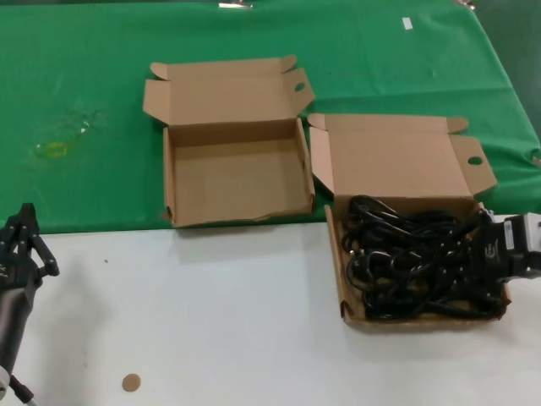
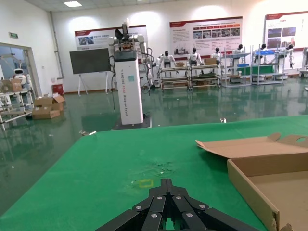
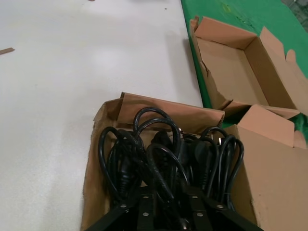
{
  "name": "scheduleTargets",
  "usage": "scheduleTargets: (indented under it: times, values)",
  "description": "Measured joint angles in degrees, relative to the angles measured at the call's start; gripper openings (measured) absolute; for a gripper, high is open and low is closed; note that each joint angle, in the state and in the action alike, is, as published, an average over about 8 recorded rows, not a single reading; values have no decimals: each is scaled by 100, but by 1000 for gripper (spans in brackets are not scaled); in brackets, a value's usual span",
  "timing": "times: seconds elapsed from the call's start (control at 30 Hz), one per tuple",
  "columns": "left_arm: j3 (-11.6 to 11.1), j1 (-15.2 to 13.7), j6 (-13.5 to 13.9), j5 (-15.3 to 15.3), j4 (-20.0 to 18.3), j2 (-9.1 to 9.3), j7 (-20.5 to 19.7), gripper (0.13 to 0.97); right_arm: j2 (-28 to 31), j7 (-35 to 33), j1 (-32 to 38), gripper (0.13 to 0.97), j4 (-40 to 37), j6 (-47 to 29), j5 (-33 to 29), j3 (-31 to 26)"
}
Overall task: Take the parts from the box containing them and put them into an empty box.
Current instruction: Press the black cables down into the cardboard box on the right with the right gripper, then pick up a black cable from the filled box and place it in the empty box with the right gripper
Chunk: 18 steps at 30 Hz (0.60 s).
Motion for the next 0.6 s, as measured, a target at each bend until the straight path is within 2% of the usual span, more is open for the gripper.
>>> scheduleTargets:
  times: [0.07, 0.2, 0.47, 0.6]
  values:
    - [0, 0, 0, 0, 0, 0, 0, 144, 0, 9, 26, 255, 16, -9, -23, 9]
    - [0, 0, 0, 0, 0, 0, 0, 144, 25, 49, 81, 255, 77, -37, -70, 29]
    - [0, 0, 0, 0, 0, 0, 0, 144, 114, 201, 186, 177, 312, -104, -141, 82]
    - [0, 0, 0, 0, 0, 0, 0, 144, 126, 272, 278, 173, 409, -123, -160, 115]
